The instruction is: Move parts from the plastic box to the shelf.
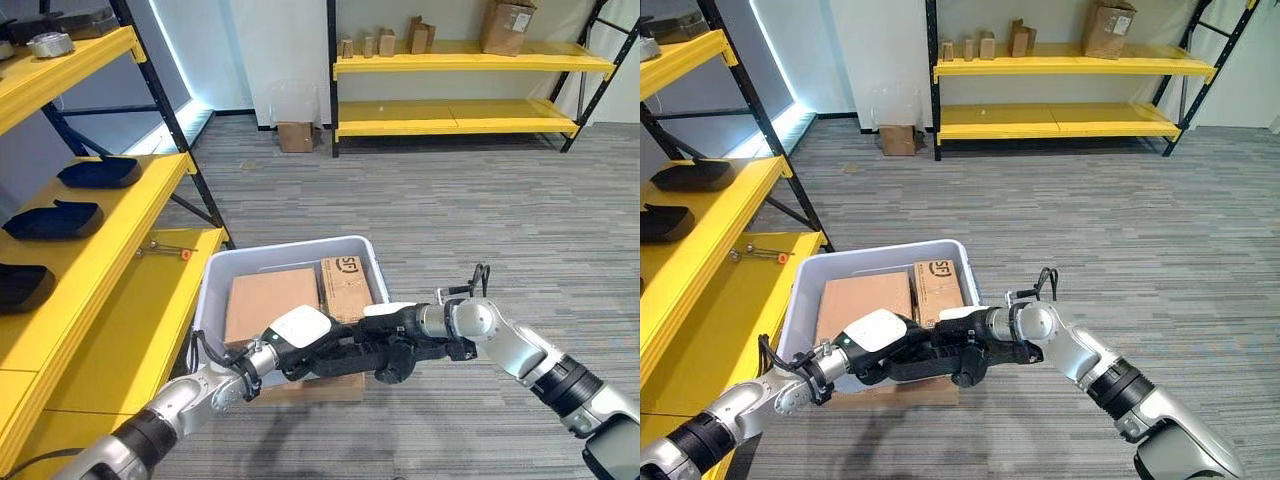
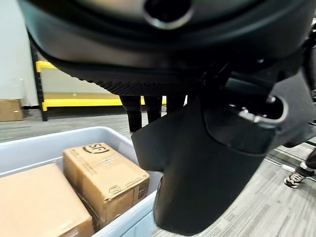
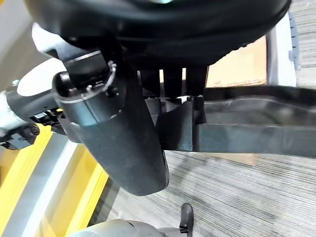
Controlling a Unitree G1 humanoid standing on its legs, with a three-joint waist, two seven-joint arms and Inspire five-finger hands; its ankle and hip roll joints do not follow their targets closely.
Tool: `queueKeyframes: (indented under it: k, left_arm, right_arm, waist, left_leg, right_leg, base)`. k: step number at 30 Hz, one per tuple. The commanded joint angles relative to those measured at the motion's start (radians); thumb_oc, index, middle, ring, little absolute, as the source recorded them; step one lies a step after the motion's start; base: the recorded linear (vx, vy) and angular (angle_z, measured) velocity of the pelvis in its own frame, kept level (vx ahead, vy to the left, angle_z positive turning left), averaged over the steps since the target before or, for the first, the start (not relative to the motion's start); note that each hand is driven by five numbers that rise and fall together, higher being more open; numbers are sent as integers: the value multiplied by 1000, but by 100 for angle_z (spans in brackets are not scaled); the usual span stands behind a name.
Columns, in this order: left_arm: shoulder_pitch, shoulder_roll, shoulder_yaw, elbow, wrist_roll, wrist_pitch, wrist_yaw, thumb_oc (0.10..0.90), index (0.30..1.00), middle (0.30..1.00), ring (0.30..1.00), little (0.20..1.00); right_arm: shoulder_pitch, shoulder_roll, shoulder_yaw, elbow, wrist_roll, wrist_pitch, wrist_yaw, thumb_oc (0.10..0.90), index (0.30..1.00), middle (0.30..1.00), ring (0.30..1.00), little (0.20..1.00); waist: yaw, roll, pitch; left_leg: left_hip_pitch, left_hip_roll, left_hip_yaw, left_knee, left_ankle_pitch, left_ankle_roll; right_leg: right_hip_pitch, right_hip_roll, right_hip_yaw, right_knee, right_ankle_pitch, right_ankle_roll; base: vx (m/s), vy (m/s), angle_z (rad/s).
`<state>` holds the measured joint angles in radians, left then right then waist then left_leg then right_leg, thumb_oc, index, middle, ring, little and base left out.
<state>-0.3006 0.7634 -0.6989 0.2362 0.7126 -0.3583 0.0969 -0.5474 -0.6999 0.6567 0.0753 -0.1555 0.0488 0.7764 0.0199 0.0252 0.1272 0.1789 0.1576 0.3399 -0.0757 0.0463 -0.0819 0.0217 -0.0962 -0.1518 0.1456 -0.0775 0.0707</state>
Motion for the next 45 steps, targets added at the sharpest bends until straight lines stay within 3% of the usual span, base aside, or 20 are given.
queueKeyframes:
  k: [1, 14, 30, 31, 32, 33, 41, 45]
  left_arm:
    - [-257, -162, -84, -148, -163, -149, 100, 400, 300, 300, 300, 300]
    - [-324, -191, -107, -197, -201, -109, 104, 400, 300, 300, 300, 300]
    - [-278, -172, -87, -145, -180, -79, 137, 400, 300, 300, 300, 300]
    - [-268, -165, -83, -138, -174, -76, 136, 400, 300, 300, 300, 300]
    - [-267, -164, -82, -137, -174, -75, 136, 400, 300, 300, 300, 300]
    - [-260, -156, -80, -133, -172, -68, 137, 400, 300, 300, 300, 300]
    - [-153, -95, -11, -91, -161, -28, 131, 400, 300, 300, 300, 300]
    - [-78, -61, 37, -64, -137, -40, 137, 400, 300, 300, 300, 300]
  right_arm:
    - [-186, 209, 34, -147, 164, -98, -93, 400, 300, 300, 300, 300]
    - [-210, 267, 52, -71, 176, 7, -164, 400, 300, 300, 300, 300]
    - [-213, 285, 13, -12, 167, 62, -248, 400, 300, 300, 300, 300]
    - [-213, 281, 10, -12, 164, 72, -268, 627, 618, 618, 618, 618]
    - [-213, 280, 9, -12, 164, 74, -272, 743, 780, 780, 780, 780]
    - [-219, 280, 4, -3, 169, 80, -282, 900, 1000, 1000, 1000, 1000]
    - [-199, 250, -110, -30, 283, 96, -424, 900, 1000, 1000, 1000, 1000]
    - [-192, 244, -200, -32, 309, 102, -494, 900, 1000, 1000, 1000, 1000]
  waist:
    - [-18, -47, -64]
    - [-23, -52, -70]
    - [-9, -52, -68]
    - [-7, -51, -67]
    - [-7, -50, -67]
    - [-6, -49, -66]
    - [5, -36, -58]
    - [12, -28, -50]
  left_leg:
    - [-42, 89, 0, 29, -35, -32]
    - [-36, 88, 1, 25, -34, -32]
    - [-34, 85, -18, 31, -36, -32]
    - [-35, 85, -20, 32, -35, -33]
    - [-35, 84, -20, 32, -35, -33]
    - [-35, 84, -22, 32, -34, -32]
    - [-37, 82, -40, 36, -30, -32]
    - [-39, 79, -52, 40, -31, -29]
  right_leg:
    - [68, -154, -75, -65, 18, 103]
    - [75, -153, -75, -68, 19, 105]
    - [89, -145, -82, -69, 12, 95]
    - [90, -145, -83, -70, 12, 95]
    - [90, -145, -83, -70, 12, 95]
    - [91, -145, -82, -70, 12, 95]
    - [94, -143, -80, -73, 14, 90]
    - [93, -141, -78, -68, 13, 87]
  base:
    - [0, 0, 0]
    - [3, 2, -1]
    - [0, 0, 0]
    - [0, 0, 0]
    - [-9, 2, 4]
    - [-11, 6, 3]
    - [0, 0, 0]
    - [-5, 6, 1]
